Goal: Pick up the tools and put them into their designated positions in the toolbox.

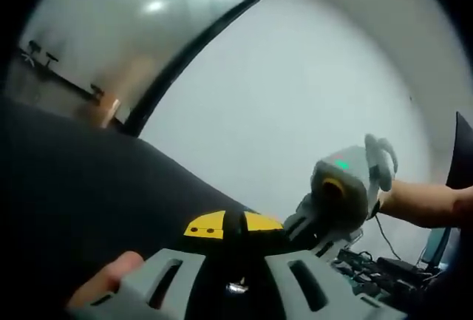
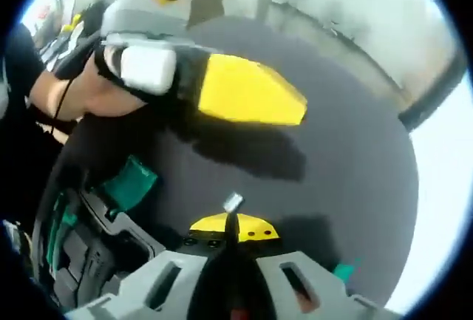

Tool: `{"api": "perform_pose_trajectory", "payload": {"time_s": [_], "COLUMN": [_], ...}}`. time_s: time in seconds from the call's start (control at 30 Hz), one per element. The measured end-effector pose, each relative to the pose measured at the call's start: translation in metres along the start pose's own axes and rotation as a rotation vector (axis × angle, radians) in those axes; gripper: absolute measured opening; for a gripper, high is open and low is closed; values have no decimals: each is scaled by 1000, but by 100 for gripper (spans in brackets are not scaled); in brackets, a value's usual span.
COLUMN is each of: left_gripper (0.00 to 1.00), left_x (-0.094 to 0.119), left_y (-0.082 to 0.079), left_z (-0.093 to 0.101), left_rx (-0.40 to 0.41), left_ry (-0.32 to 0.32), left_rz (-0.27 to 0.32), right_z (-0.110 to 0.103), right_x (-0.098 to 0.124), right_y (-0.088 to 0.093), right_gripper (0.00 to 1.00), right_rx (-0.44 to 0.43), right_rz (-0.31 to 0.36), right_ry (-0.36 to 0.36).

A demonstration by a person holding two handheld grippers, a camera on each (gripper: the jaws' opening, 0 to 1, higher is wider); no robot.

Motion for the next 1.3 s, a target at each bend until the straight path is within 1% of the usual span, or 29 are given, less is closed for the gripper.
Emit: {"api": "perform_pose_trajectory", "payload": {"time_s": [0.03,0.07,0.13,0.2,0.23,0.27,0.33,0.4,0.47,0.5,0.53,0.63,0.73,0.83,0.97,1.03,1.07,1.1,1.17,1.23,1.3], "left_gripper": [10,10,10,10,10,10,10,10,10,10,10,10,10,10,10,10,10,10,10,10,10], "left_x": [0,0,0,0,-1,-1,-1,-1,-1,-1,-1,-1,0,0,-1,0,0,0,0,0,0], "left_y": [0,0,0,0,1,1,1,2,2,2,3,2,1,1,2,1,1,1,1,1,0], "left_z": [0,-1,-1,-1,-1,-1,-1,-2,-2,-2,-2,-3,-4,-4,-4,-4,-4,-4,-4,-4,-4], "left_rx": [-4,-5,-5,-7,-9,-10,-15,-20,-23,-24,-25,-31,-27,-23,-28,-26,-25,-26,-26,-23,-20], "left_ry": [-2,-3,-4,-5,-4,-4,-7,-8,-11,-11,-11,-15,-22,-22,-20,-20,-20,-19,-18,-18,-19], "left_rz": [-1,-2,-2,-2,-5,-6,-9,-15,-17,-18,-19,-19,-14,-12,-15,-15,-15,-15,-16,-13,-10], "right_z": [2,5,0,-7,-6,-7,-7,-3,-2,-1,0,2,3,6,8,12,10,10,15,17,19], "right_x": [1,4,7,8,6,6,4,1,0,0,1,0,-1,-6,-8,-8,-7,-5,3,18,37], "right_y": [-1,-3,0,2,-1,-2,-2,-1,-2,-6,-9,-11,-14,-14,-16,-16,-17,-18,-21,-22,-19], "right_gripper": [1,1,1,7,7,7,7,7,7,7,7,6,6,2,0,0,0,0,0,0,0], "right_rx": [2,-11,4,73,111,149,167,245,242,232,222,247,239,227,222,204,156,122,112,73,51], "right_rz": [17,29,24,25,57,50,29,4,7,36,51,68,102,87,59,34,40,66,87,112,119], "right_ry": [18,54,39,6,32,15,16,8,9,17,21,39,50,58,72,68,56,44,63,68,78]}}
Point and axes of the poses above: the point that each gripper's makers call its tool centre point, and the gripper's own axes: x roughly backward along the fingers, z roughly to its right, y roughly out of its underside, the point moved 6 cm from there along x, roughly backward along the fingers, and after that the axes turned 14 degrees about z, right-handed, at the moved point
